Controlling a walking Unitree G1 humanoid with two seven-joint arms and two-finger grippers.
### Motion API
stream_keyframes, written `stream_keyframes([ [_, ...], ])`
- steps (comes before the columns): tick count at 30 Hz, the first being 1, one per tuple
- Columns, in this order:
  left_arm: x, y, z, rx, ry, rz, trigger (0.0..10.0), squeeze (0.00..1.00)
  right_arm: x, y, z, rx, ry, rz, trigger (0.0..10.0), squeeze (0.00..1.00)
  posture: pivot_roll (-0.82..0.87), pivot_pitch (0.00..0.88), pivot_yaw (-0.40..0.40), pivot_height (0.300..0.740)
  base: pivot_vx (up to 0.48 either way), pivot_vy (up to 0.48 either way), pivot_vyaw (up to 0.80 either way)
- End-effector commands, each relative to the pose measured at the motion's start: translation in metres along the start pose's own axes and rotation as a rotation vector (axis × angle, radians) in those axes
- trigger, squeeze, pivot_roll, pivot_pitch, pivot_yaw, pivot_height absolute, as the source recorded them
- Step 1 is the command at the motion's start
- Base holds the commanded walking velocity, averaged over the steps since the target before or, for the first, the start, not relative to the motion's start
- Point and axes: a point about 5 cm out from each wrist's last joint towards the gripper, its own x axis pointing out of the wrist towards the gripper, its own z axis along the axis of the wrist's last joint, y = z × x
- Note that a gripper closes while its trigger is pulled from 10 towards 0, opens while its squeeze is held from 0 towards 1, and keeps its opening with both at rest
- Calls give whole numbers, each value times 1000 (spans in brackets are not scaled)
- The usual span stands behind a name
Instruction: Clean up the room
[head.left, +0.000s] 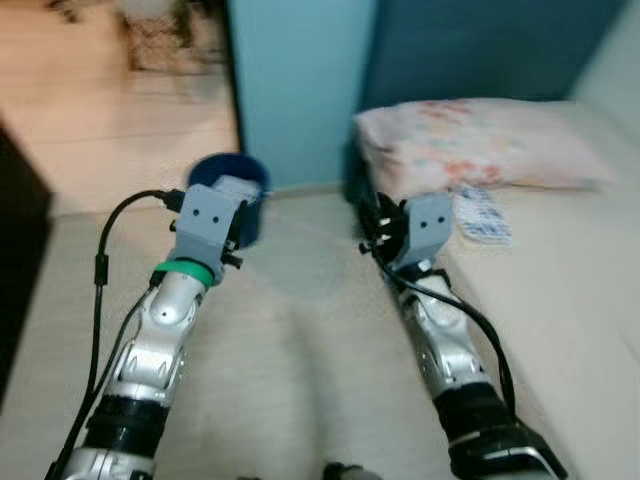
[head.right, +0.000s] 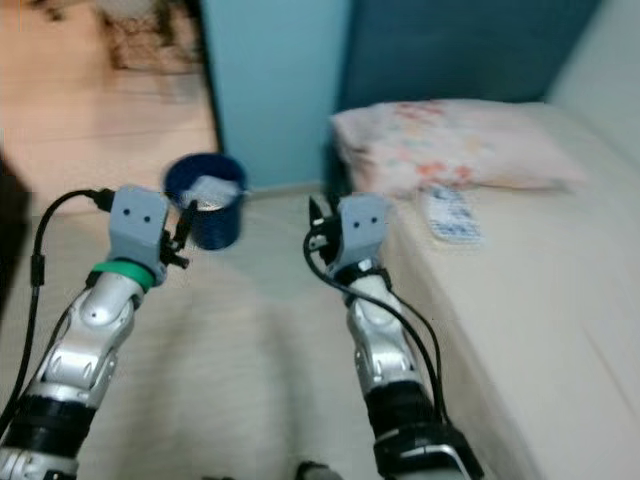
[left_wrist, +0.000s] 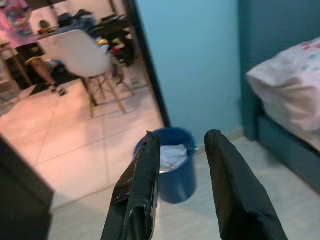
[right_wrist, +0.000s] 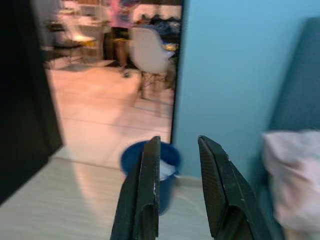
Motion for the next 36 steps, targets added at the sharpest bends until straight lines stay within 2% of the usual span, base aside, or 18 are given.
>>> stream_keyframes([
  [1,-2,-2,-6,11,22,-6,10000,0,-1,2,-2,9,6,1,10000,0,72,29,20,740,420,0,744],
  [4,-2,-2,-6,12,22,-6,10000,0,-1,1,-2,16,4,-3,10000,0,72,29,20,740,424,0,563],
  [24,-3,1,-9,30,32,17,10000,0,-2,10,-4,24,6,38,10000,0,76,25,22,740,470,0,0],
  [32,-4,4,-10,43,33,33,10000,0,-2,11,-5,16,14,37,10000,0,82,19,25,740,470,0,764],
  [36,-6,8,-14,86,46,68,10000,0,-3,13,-7,18,20,47,10000,0,87,15,26,740,469,0,769],
])
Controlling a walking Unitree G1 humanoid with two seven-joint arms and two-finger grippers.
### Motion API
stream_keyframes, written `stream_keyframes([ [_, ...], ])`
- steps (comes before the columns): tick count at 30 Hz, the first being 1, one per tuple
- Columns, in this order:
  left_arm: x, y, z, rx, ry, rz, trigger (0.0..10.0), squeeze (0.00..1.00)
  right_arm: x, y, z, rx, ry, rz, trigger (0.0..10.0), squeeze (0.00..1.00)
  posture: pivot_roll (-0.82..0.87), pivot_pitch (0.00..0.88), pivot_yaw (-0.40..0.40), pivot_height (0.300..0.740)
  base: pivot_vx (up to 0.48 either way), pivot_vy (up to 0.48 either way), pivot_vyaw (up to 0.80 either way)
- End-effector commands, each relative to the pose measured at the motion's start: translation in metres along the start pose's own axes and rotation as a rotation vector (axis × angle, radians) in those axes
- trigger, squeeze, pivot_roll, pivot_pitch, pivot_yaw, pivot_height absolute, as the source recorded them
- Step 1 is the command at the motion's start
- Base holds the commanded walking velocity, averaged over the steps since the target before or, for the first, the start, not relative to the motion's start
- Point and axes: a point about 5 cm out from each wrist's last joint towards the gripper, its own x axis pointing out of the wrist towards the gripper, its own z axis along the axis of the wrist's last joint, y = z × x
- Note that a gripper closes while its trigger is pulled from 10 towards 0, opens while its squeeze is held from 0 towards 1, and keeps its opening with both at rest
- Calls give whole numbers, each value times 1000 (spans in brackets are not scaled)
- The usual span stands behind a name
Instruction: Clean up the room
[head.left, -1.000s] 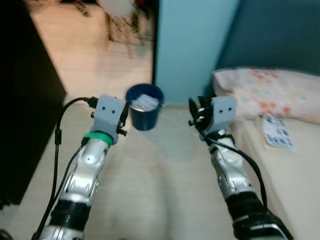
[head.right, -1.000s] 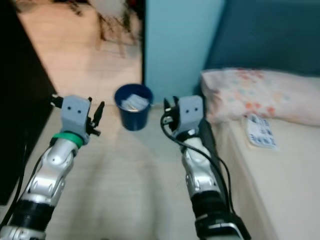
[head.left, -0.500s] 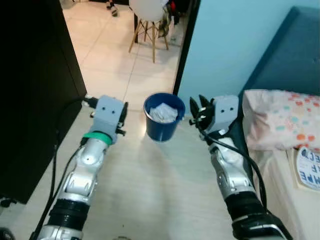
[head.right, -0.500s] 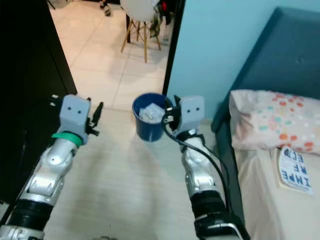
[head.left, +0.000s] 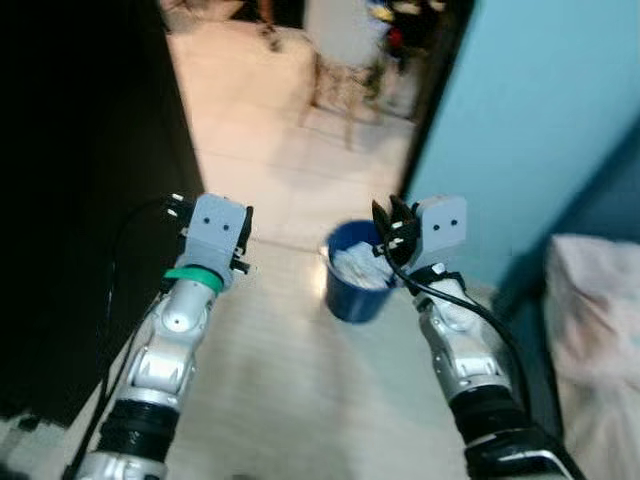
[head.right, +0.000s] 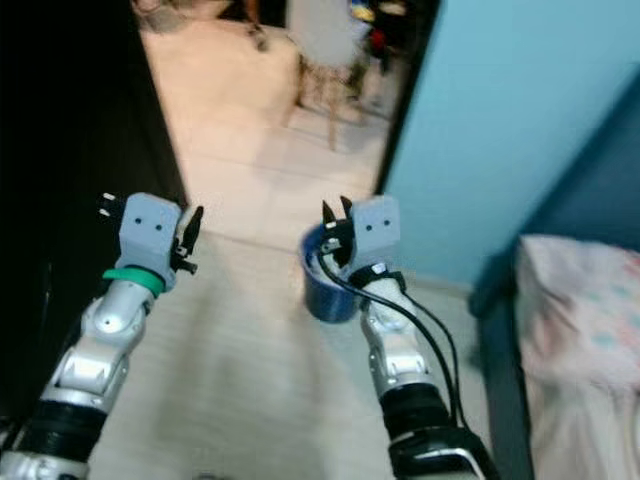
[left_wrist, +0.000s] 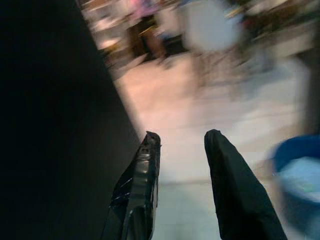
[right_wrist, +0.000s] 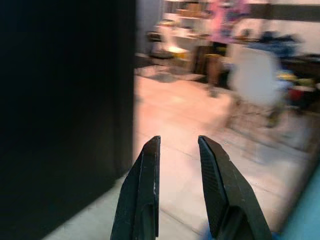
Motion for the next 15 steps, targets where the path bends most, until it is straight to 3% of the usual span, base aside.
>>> stream_keyframes([
  [1,-2,-1,-7,20,29,18,10000,0,-5,-3,-8,-9,32,0,10000,0,88,14,27,740,465,0,769],
  [7,-6,2,-16,50,58,32,10000,0,-6,-1,-10,-7,42,4,10000,0,91,11,30,740,465,0,769],
  [15,-6,0,-13,47,32,3,10000,0,-6,-3,-11,2,41,-21,10000,0,91,11,33,740,465,0,687],
])
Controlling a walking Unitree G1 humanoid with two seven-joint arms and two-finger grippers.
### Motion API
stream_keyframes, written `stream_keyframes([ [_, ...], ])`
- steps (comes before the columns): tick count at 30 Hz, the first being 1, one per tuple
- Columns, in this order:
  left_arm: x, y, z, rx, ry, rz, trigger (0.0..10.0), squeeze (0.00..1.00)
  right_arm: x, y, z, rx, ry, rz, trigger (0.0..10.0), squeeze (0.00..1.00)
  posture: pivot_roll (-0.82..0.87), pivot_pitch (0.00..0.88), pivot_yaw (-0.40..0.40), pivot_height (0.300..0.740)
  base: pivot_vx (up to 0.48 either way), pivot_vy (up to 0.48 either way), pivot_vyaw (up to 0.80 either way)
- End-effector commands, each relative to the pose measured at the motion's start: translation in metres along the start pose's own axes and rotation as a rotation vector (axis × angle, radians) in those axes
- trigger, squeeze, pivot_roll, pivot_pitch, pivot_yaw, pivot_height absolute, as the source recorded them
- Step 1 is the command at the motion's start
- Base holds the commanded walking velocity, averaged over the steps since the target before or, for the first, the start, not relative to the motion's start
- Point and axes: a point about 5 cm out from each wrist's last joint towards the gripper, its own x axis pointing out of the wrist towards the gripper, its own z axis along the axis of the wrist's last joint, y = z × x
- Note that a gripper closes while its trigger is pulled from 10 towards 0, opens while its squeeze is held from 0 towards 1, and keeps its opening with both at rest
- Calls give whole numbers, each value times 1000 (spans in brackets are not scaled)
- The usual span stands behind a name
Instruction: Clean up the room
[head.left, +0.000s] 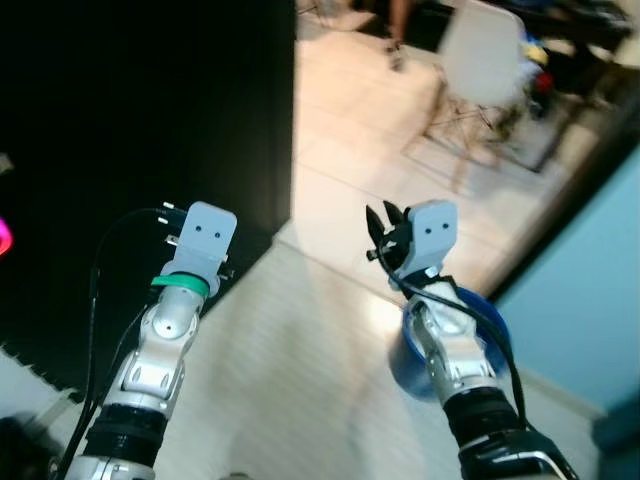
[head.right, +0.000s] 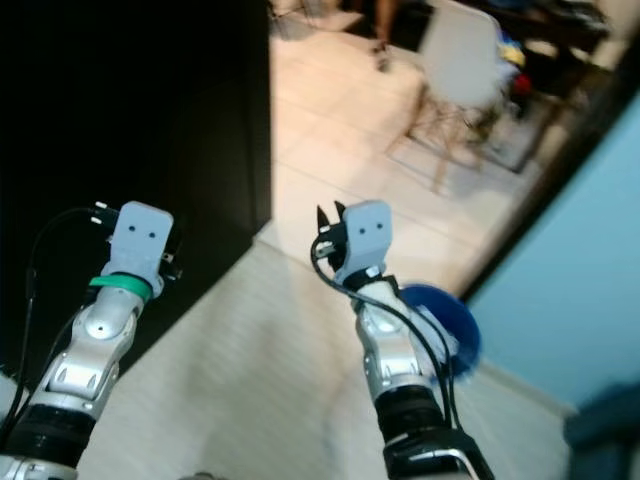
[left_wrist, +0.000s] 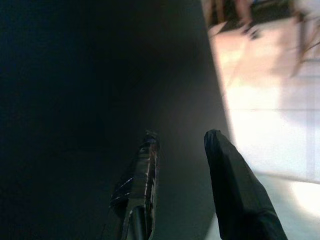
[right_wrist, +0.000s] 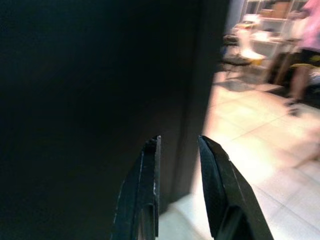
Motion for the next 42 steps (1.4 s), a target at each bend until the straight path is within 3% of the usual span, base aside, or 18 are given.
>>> stream_keyframes([
  [1,-1,-5,-1,-8,-7,-34,10000,0,-5,-7,-5,10,20,-37,10000,0,91,11,33,740,465,0,0],
  [9,-2,-6,-2,-10,-8,-76,10000,0,-8,-7,-8,5,32,-51,10000,0,86,18,40,740,465,0,0],
  [13,-4,-12,-6,-12,4,-205,10000,0,-10,-7,-13,8,55,-71,10000,0,83,25,40,740,461,0,0],
  [22,-5,-4,-13,-9,32,-289,10000,0,-16,-16,-21,-9,100,-118,10000,0,76,32,50,740,455,0,-774],
  [28,-7,-7,-13,-17,31,-364,10000,0,-17,-21,-22,-15,111,-150,10000,0,73,34,54,740,449,0,-800],
  [36,-5,-6,-12,-19,25,-356,10000,0,-16,-20,-21,-17,108,-152,10000,0,76,34,54,740,448,0,-100],
  [42,-6,-7,-12,-22,25,-361,10000,0,-15,-20,-20,-16,104,-152,10000,0,76,34,55,740,444,0,-800],
])
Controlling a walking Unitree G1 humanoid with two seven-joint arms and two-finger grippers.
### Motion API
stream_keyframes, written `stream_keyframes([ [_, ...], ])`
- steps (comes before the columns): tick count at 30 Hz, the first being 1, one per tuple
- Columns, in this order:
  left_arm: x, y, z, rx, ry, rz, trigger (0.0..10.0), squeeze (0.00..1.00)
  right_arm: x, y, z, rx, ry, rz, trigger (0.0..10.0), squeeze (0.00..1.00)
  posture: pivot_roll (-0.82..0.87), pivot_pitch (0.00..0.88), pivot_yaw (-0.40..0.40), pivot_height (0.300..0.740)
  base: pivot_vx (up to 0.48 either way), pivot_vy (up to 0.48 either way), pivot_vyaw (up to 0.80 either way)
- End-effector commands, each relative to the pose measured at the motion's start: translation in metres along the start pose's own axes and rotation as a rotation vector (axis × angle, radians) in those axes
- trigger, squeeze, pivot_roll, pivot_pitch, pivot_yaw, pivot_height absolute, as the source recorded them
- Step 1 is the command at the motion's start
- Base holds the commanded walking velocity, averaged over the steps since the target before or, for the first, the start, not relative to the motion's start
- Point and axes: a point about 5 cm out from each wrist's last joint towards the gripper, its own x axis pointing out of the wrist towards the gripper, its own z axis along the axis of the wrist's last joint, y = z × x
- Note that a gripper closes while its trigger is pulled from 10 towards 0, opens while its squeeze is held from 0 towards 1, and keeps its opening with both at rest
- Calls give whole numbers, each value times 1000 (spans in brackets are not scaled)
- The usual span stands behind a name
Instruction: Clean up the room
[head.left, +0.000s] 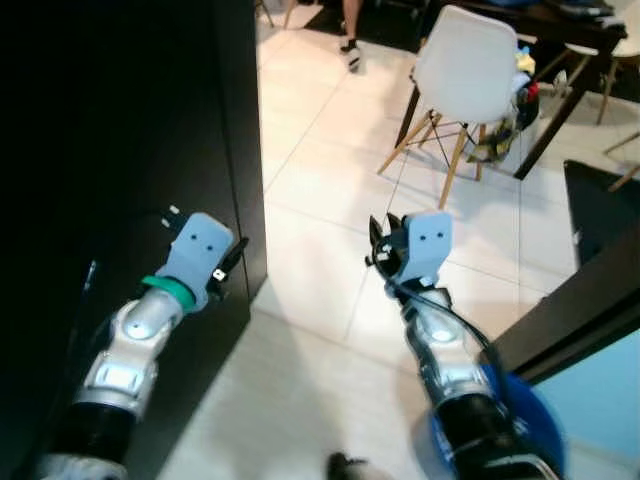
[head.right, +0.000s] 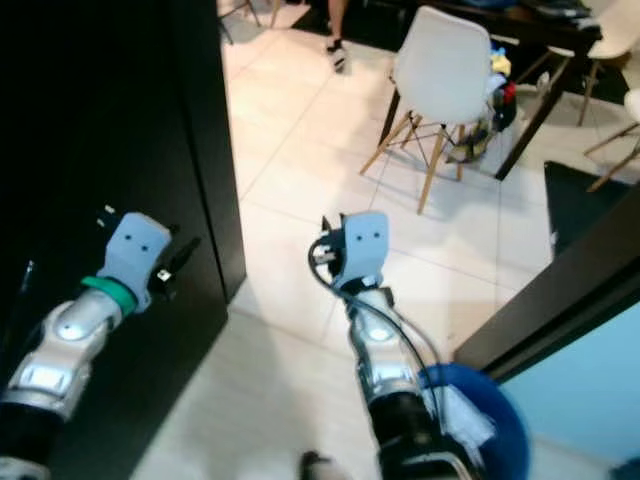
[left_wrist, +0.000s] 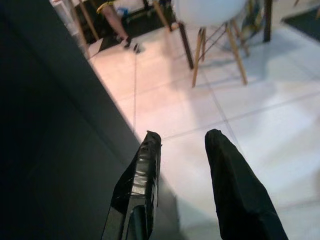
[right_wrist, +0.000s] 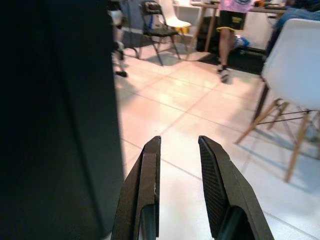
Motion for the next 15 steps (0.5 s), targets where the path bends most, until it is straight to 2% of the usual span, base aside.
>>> stream_keyframes([
  [1,-5,-1,-8,-15,25,-7,10000,0,0,1,-1,7,8,-2,10000,0,76,34,55,740,442,0,-800],
  [15,-2,-3,-3,-21,8,-21,10000,0,1,-1,0,0,5,-16,10000,0,74,31,59,740,439,0,-800],
])
